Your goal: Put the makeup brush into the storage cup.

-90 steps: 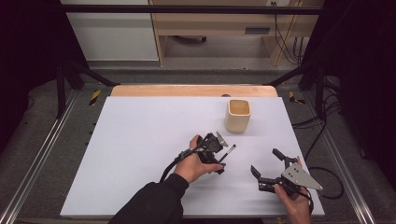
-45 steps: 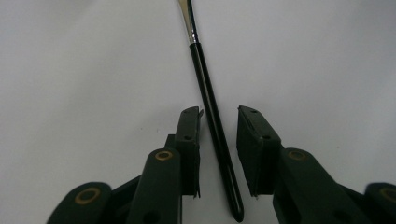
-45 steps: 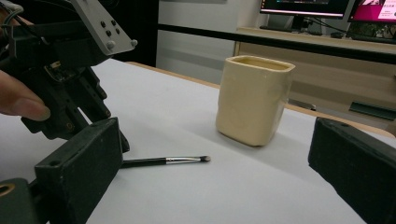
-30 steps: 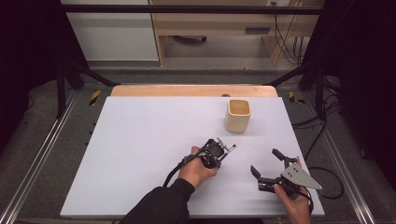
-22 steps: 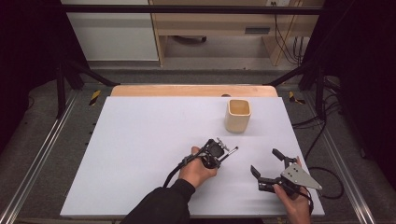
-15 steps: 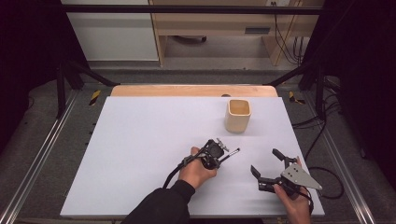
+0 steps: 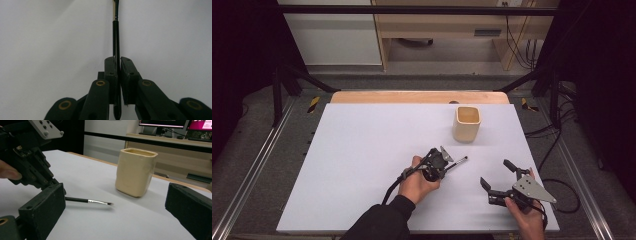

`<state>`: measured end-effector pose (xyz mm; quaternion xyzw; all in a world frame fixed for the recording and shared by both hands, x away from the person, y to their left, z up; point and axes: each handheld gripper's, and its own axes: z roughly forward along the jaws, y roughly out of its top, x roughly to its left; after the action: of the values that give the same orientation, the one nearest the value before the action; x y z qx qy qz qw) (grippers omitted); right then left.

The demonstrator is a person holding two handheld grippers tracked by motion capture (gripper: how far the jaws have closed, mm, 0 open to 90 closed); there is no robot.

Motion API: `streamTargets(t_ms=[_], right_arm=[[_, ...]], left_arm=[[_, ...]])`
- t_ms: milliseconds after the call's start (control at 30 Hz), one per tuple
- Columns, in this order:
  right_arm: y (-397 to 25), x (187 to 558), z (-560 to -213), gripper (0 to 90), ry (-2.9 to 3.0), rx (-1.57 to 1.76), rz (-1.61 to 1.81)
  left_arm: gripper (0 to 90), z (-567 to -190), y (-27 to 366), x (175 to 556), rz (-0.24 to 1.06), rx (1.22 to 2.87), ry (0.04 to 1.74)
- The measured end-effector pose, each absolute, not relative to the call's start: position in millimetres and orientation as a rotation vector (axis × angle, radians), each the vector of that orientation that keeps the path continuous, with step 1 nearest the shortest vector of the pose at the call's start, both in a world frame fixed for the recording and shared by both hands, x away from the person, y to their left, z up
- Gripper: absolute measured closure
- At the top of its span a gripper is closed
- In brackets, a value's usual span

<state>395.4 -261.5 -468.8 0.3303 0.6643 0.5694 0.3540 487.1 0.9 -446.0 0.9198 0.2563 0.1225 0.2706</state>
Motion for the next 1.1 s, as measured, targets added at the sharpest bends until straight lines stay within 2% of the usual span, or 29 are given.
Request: streamTargets(t_ms=[367, 567, 800, 1100], right_arm=[[-255.7, 396.2, -467.5, 3.4, 1.714, 0.893, 1.469], [-234.4, 400.9, -450.7, 3.4, 1.709, 0.902, 1.471], [-212.7, 411.1, -434.7, 3.4, 1.716, 0.942, 1.505], [-205.5, 419.9, -426.0, 3.7, 1.708, 1.012, 1.559]], left_arm=[[84.1, -435.8, 22.3, 482.4, 0.382, 2.300, 0.693], [84.1, -436.9, 39.9, 483.5, 0.418, 2.171, 0.682], [84.1, -440.4, 50.7, 485.7, 0.431, 2.128, 0.692], [84.1, -438.0, 59.5, 480.7, 0.457, 2.049, 0.674]])
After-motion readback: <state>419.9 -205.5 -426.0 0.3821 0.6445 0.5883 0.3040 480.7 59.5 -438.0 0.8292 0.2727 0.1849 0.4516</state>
